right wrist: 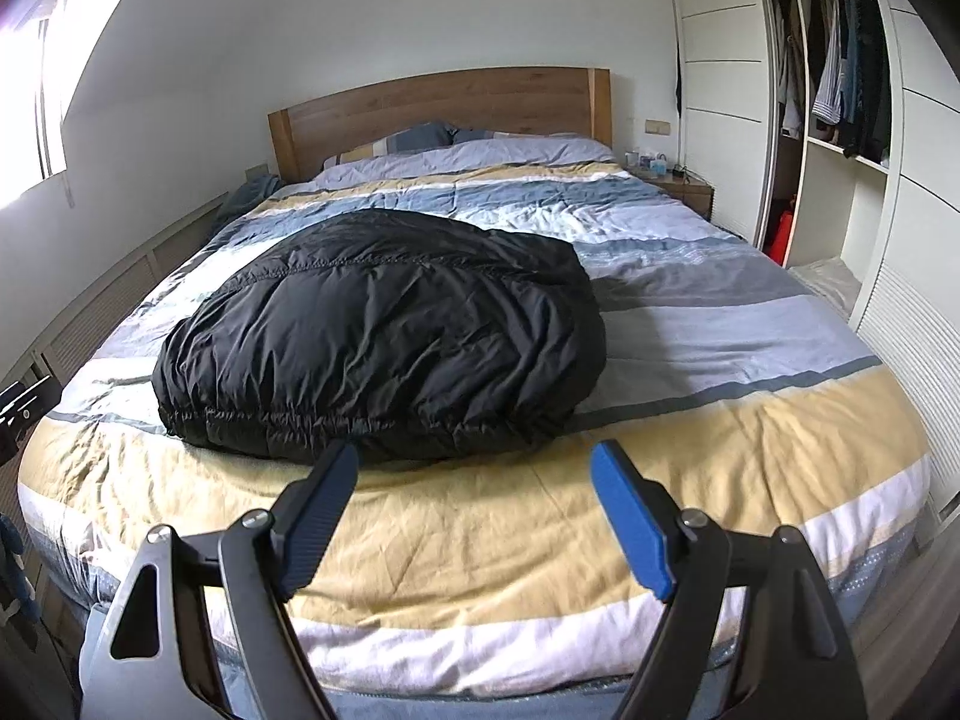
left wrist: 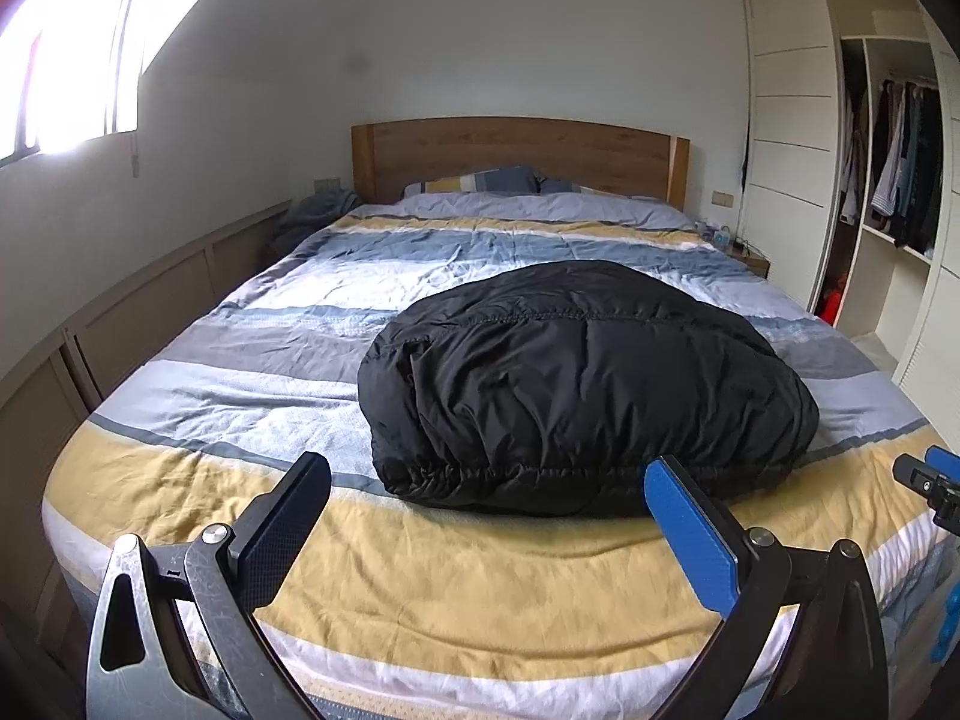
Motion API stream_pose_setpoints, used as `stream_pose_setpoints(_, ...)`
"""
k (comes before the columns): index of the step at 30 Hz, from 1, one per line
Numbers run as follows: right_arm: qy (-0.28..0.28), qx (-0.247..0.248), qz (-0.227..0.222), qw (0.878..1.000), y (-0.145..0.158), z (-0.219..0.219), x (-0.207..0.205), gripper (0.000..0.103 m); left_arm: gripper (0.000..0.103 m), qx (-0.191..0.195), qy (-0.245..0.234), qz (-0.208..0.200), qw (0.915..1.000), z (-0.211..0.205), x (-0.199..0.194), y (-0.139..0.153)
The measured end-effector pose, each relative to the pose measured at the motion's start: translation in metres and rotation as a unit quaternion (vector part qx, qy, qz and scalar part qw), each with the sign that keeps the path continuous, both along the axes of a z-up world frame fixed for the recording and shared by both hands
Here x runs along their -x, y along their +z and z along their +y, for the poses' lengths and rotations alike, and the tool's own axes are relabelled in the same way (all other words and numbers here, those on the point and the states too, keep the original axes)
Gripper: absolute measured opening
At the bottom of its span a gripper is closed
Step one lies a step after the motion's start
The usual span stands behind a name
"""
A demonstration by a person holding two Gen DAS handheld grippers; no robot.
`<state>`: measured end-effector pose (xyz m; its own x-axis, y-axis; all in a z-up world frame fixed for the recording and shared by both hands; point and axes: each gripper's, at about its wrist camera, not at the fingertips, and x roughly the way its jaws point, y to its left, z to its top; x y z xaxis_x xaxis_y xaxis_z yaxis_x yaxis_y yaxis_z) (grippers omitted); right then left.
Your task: Fold large clothes
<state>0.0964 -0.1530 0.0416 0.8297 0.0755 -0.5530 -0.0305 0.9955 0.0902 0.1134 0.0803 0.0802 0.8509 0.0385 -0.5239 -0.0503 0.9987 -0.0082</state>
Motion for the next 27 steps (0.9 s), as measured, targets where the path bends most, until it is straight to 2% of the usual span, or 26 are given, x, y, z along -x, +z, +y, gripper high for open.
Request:
stream_pose_setpoints(16, -0.002, 0.000, -0.005, 1.000, -0.009, -0.005, 0.031, 0.079, 0.102, -0.033, 0.010, -0.043, 0.9985, -0.015, 0.044, 0.011)
stream_pose_setpoints(27, -0.002, 0.012, 0.000, 1.000, -0.015, -0.003, 0.036, 0.079, 0.102, -0.039, 0.015, -0.040, 0.9983, -0.019, 0.051, 0.005)
